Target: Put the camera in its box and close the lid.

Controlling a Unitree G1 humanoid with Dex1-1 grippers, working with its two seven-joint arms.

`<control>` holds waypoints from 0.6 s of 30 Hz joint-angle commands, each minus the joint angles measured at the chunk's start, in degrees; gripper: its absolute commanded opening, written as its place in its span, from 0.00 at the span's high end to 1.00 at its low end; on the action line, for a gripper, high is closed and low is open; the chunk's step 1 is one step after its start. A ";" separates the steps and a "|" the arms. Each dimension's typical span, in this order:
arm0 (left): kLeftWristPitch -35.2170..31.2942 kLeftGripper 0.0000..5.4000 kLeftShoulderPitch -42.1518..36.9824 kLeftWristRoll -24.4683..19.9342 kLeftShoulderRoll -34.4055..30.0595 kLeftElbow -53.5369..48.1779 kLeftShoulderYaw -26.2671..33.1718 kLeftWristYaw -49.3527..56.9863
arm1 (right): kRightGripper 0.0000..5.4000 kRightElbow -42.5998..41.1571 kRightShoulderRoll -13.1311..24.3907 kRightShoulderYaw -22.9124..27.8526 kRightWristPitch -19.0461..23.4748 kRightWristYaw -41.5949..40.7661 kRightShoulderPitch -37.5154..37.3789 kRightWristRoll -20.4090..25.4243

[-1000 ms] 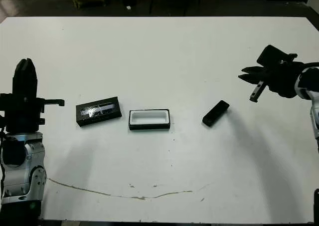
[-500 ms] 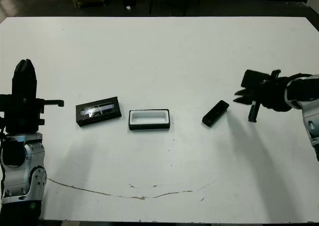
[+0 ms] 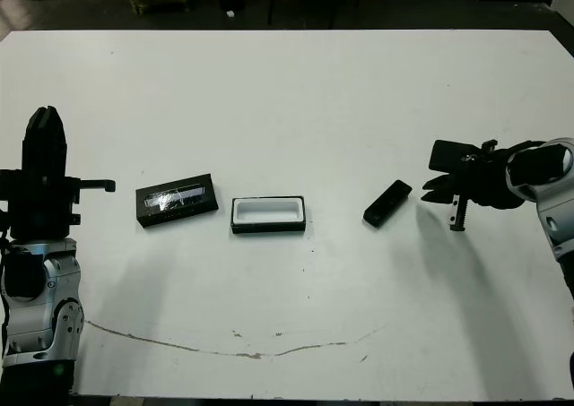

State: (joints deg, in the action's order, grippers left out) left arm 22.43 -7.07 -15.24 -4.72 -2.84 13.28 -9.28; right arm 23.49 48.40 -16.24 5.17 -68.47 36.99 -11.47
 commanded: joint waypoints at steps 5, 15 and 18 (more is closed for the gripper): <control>-1.87 1.00 1.15 -0.70 -0.30 -0.18 -0.02 -0.13 | 1.00 2.05 -1.49 -1.39 -0.91 -0.48 0.44 -0.88; -1.07 1.00 1.06 0.24 -0.36 0.39 -0.04 -0.02 | 1.00 4.75 -2.94 -2.18 -1.86 -0.32 1.09 -1.86; -1.75 1.00 1.20 0.07 -0.19 -0.04 -0.06 0.20 | 1.00 5.07 -3.23 -2.36 -2.46 -0.40 1.36 -1.96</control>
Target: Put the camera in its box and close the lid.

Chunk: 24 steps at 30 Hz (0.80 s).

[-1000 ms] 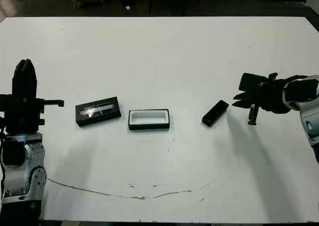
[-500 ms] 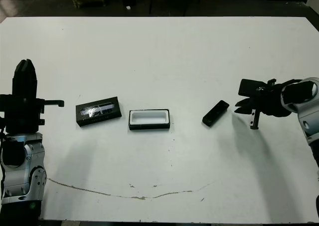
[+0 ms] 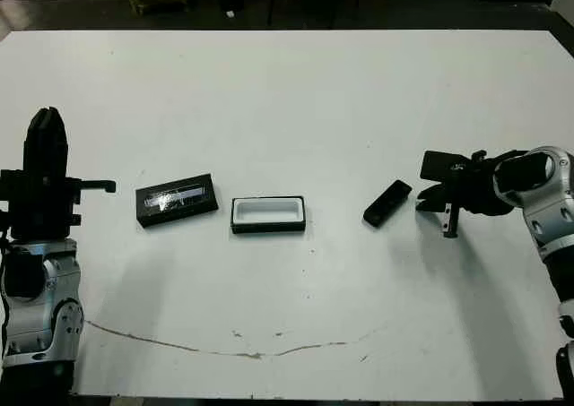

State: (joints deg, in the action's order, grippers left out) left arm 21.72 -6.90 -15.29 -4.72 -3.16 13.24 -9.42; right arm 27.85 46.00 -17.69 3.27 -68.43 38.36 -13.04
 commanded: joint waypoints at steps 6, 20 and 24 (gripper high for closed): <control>-1.05 1.00 1.12 0.20 -0.10 0.06 -0.11 0.37 | 1.00 2.25 -1.75 -1.50 -1.72 -0.41 0.79 -0.93; -1.28 1.00 1.18 0.06 0.07 -0.14 -0.26 0.56 | 1.00 9.92 -6.23 -1.65 -5.74 0.63 4.07 -0.11; -0.48 1.00 1.08 0.79 -0.03 0.33 -0.27 0.66 | 1.00 12.96 -8.09 -1.02 -7.08 1.37 5.23 0.70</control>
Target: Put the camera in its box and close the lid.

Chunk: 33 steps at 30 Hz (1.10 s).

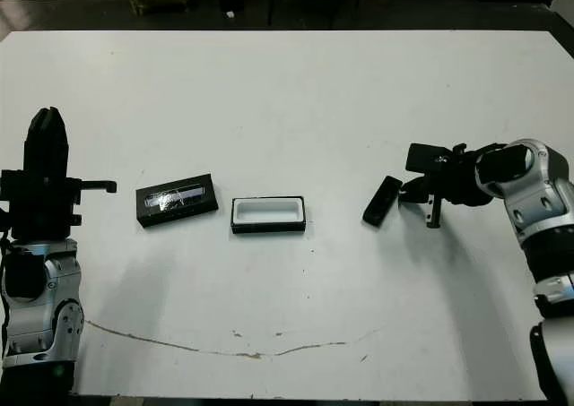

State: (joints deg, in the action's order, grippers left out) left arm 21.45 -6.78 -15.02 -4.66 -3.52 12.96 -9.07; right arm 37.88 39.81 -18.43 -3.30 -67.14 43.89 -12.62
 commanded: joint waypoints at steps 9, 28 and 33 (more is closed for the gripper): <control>-0.97 1.00 1.32 0.17 -0.03 0.00 -0.17 0.52 | 1.00 7.86 -6.05 -2.32 -2.94 1.43 3.58 -1.79; -1.66 1.00 1.64 -0.13 0.24 -0.45 -0.44 1.08 | 1.00 14.27 -10.66 -3.63 -7.04 2.77 7.82 -3.50; -1.45 1.00 1.70 -0.13 0.13 -0.47 -0.51 0.91 | 1.00 14.17 -10.19 -3.33 -8.26 4.84 7.42 -4.21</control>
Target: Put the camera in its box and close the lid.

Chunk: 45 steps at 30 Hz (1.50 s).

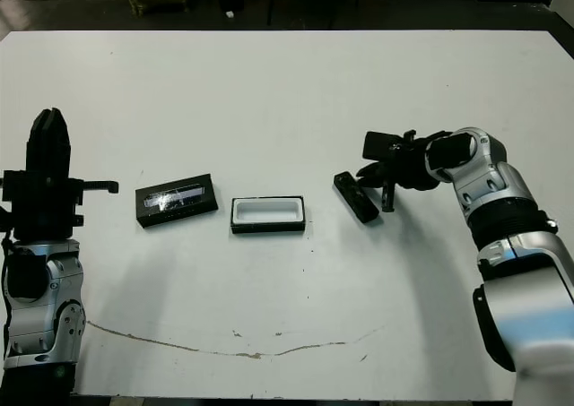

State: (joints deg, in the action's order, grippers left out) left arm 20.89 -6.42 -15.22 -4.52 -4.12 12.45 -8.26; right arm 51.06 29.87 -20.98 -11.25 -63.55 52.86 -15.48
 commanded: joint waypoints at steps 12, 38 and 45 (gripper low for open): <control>-1.72 1.00 1.45 -0.12 0.05 -0.19 -0.07 0.09 | 1.00 -12.91 1.96 12.34 3.50 29.56 -12.14 1.45; -2.50 1.00 1.43 -0.39 -0.04 -0.49 0.01 -0.44 | 1.00 -69.81 -2.87 24.40 36.08 37.57 -40.81 24.54; -2.20 1.00 1.32 0.70 -0.10 -0.36 -0.02 -0.06 | 0.85 -72.27 1.97 20.71 40.82 33.82 -41.50 22.24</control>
State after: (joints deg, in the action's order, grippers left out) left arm 19.07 -6.06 -14.96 -4.39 -4.96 12.34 -8.66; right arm -21.25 30.57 0.60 28.25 -28.70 12.41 7.28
